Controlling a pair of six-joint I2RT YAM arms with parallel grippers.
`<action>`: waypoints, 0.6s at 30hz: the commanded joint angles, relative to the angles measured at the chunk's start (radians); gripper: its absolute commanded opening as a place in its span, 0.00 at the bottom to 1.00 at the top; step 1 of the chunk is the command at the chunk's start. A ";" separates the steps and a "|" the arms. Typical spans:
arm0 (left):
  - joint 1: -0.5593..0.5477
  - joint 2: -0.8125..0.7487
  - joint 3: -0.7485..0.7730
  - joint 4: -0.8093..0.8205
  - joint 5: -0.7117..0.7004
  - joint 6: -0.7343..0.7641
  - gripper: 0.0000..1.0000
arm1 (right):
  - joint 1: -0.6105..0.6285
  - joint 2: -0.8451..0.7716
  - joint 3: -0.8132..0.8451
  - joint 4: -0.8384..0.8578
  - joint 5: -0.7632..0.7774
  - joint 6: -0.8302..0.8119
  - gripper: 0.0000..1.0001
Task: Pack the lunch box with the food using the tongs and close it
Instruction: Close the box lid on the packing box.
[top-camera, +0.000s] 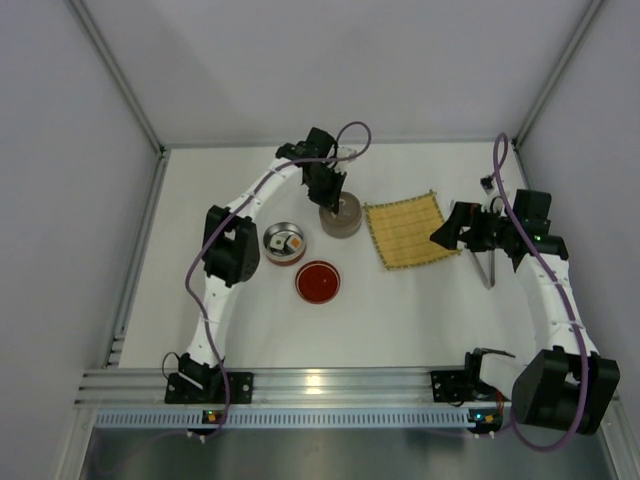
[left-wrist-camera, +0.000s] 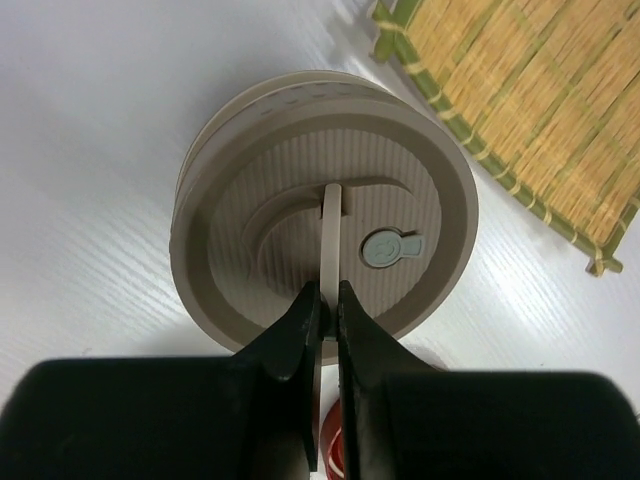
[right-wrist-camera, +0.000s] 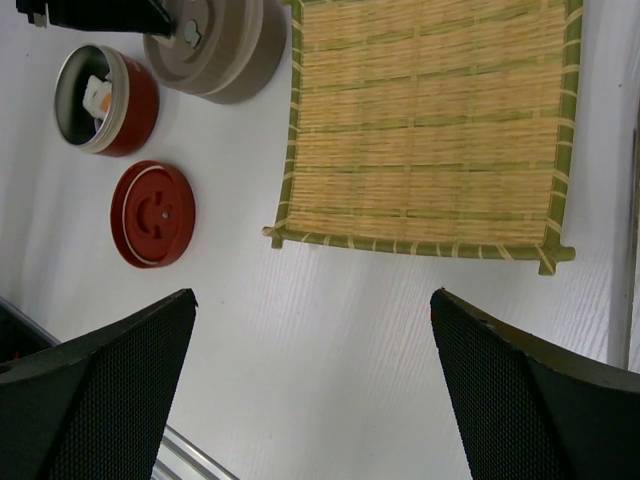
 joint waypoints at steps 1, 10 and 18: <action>-0.006 -0.044 -0.160 -0.096 -0.122 0.067 0.00 | -0.023 -0.006 0.011 0.043 -0.027 -0.005 0.99; -0.006 -0.196 -0.297 -0.154 -0.208 0.107 0.00 | -0.021 -0.006 0.011 0.052 -0.041 0.006 0.99; -0.007 -0.233 -0.194 -0.147 -0.165 0.063 0.00 | -0.023 -0.008 -0.001 0.069 -0.058 0.030 0.99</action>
